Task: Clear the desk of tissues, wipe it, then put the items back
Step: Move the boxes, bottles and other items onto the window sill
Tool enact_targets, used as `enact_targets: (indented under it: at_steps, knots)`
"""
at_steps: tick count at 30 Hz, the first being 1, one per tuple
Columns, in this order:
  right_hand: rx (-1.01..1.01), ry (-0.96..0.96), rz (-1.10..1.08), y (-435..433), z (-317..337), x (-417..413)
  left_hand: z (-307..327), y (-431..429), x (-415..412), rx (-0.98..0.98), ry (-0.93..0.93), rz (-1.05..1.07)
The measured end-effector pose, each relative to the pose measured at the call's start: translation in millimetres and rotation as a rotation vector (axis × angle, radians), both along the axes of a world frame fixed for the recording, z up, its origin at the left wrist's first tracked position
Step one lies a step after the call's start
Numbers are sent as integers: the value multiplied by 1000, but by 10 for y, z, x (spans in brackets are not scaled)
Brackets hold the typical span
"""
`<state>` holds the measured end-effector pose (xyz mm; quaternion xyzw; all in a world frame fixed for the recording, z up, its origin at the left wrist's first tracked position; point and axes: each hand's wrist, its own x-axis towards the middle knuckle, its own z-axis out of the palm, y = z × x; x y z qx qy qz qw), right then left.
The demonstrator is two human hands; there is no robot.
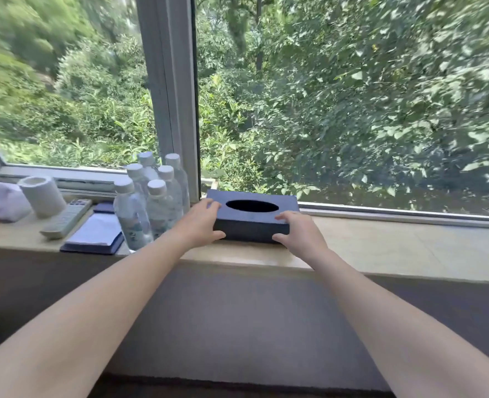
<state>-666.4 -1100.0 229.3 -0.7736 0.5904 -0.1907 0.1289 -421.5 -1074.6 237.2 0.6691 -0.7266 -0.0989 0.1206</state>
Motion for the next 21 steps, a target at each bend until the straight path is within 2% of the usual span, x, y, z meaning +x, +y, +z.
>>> enact_targets:
  at_steps: [8, 12, 17, 21]
  knots:
    - [6, 25, -82, 799, 69, 388, 88, 607, 188, -50, 21, -245]
    - [13, 40, -81, 1208, 109, 763, 84, 1045, 464, 3, 41, -333]
    - [1, 27, 17, 1467, 243, 1334, 174, 1460, 1029, 87, 98, -278]
    - [5, 17, 177, 1524, 389, 1879, 283, 1743, 1608, 120, 86, -158]
